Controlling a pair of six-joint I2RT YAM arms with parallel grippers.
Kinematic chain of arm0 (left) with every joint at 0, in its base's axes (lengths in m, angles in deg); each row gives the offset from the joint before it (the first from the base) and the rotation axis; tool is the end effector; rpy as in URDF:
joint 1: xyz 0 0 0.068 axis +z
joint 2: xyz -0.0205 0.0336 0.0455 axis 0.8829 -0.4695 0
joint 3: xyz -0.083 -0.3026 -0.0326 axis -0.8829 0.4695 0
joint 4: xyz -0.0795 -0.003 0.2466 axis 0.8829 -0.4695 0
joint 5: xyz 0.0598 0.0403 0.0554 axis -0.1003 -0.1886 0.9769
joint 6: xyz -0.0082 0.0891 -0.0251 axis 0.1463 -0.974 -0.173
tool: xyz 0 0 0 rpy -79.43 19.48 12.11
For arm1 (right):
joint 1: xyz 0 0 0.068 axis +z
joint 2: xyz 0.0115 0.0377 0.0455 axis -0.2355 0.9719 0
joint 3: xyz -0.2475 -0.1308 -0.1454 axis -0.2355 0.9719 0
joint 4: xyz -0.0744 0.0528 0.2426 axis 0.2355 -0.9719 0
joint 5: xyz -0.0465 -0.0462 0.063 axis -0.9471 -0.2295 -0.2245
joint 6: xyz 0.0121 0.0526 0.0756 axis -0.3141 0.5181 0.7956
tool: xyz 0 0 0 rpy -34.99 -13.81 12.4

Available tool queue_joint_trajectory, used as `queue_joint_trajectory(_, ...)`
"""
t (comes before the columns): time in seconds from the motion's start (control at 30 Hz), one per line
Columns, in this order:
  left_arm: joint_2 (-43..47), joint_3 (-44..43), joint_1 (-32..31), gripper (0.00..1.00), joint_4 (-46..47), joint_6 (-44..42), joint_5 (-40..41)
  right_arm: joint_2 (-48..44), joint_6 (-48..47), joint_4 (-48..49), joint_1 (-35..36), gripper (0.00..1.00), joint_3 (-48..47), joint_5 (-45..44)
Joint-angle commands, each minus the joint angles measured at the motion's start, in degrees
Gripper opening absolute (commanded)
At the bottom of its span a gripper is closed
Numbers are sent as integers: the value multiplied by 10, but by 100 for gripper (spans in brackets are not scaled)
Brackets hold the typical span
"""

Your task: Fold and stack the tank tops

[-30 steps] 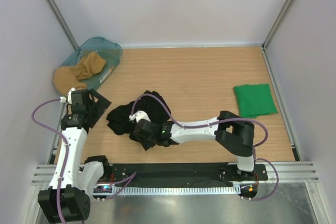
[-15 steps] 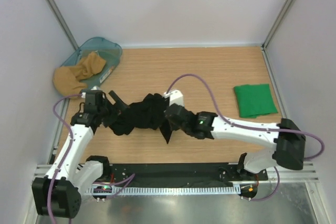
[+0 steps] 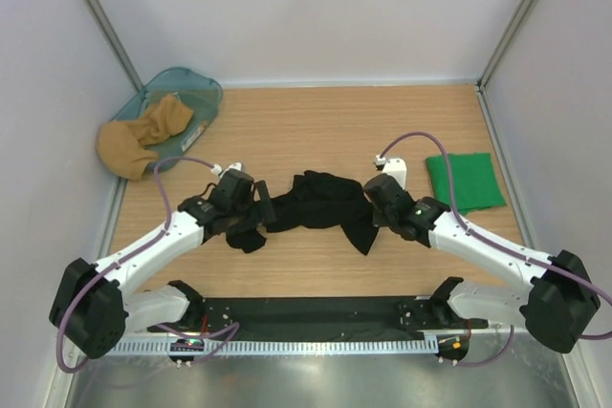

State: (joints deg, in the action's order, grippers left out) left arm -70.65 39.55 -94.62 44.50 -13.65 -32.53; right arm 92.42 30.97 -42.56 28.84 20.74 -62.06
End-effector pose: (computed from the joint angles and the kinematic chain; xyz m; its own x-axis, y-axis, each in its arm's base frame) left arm 0.1939 -0.1183 0.2175 -0.8264 -0.3689 -0.4254 -0.1801 0.8890 -0.4211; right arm 0.1898 0.1226 0.2321 -0.7087 -0.0524 -0.7035 -0.0600 0.9981 -0.0139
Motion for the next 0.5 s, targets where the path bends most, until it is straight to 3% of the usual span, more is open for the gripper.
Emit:
queue_joint_trajectory(0.0,-20,-29,-17,90,19,8,82,12,-12,6,-4,1,-29,9)
queue_joint_trajectory(0.27,-13,-24,-18,89,-22,28,164,10,-16,15,-5,1,-28,14)
queue_joint_trajectory(0.47,-49,-27,-18,86,24,36,199,12,-16,21,-6,1,-27,17)
